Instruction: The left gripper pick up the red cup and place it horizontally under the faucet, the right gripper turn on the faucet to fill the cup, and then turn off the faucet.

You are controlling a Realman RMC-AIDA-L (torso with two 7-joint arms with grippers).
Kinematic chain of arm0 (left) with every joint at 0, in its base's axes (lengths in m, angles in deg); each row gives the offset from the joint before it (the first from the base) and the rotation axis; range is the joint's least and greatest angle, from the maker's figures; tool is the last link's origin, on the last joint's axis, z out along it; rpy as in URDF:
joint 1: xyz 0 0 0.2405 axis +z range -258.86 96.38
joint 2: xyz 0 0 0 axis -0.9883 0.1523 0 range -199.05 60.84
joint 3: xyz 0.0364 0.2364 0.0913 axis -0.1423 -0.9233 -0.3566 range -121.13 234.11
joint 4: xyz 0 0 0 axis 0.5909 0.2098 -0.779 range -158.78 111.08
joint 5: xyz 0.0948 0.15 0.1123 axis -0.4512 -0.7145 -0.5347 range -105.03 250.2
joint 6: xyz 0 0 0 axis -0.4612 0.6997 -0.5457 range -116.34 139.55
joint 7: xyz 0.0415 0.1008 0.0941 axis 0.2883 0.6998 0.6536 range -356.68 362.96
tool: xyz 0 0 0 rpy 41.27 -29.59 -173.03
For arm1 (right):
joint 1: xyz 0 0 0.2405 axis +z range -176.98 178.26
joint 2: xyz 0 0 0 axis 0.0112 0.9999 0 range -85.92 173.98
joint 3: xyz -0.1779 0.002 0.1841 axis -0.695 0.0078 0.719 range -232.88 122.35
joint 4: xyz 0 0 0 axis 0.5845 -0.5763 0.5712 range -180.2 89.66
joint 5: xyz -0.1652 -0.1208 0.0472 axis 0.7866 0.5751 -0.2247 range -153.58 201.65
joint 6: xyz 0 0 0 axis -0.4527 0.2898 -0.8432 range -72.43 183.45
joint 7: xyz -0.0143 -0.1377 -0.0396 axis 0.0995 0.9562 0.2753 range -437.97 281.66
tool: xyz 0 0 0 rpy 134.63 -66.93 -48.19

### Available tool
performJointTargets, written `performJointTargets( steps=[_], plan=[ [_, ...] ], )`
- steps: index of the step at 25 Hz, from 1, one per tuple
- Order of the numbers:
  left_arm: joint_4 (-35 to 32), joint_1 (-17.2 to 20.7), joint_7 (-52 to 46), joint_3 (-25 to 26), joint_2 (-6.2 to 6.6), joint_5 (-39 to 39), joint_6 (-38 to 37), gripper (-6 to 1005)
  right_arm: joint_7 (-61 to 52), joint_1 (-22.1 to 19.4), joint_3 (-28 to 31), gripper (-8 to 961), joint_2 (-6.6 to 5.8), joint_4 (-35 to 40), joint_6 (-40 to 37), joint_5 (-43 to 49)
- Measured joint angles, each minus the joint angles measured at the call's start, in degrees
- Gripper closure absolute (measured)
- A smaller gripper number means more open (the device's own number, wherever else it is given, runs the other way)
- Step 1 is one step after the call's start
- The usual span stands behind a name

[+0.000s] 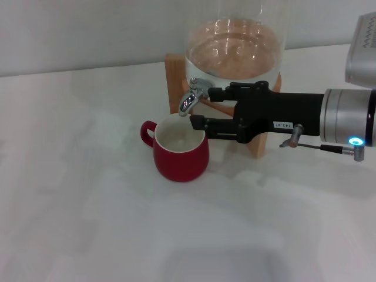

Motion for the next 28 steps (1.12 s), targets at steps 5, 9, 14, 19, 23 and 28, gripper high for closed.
performJointTargets(
  steps=[5, 9, 14, 19, 23, 28],
  plan=[
    [0.0, 0.14, -0.01, -0.04, 0.0, -0.02, 0.04, 119, 0.0, -0.38, 0.77, 233, 0.0, 0.07, -0.09, 0.0],
    [0.0, 0.15, -0.08, -0.1, 0.0, -0.07, 0.12, 119, 0.0, -0.48, 0.83, 233, 0.0, 0.07, -0.11, 0.0],
    [0.0, 0.15, -0.1, -0.1, 0.0, -0.15, 0.14, 119, 0.0, -0.49, 0.86, 233, 0.0, 0.05, -0.1, -0.01],
    [0.0, 0.15, -0.1, -0.01, 0.0, -0.23, -0.02, 118, 0.0, -0.63, 0.93, 233, -0.02, -1.06, 1.43, -0.01],
    [0.0, 0.15, -0.1, 0.08, 0.01, -0.24, -0.41, 118, 0.0, -2.26, 1.23, 233, -0.08, -3.98, 3.18, 0.0],
    [0.24, -0.22, -0.1, 0.08, 0.09, -0.24, -0.45, 117, -0.11, -4.99, 5.11, 233, -0.01, -6.41, 3.79, 0.6]
  ],
)
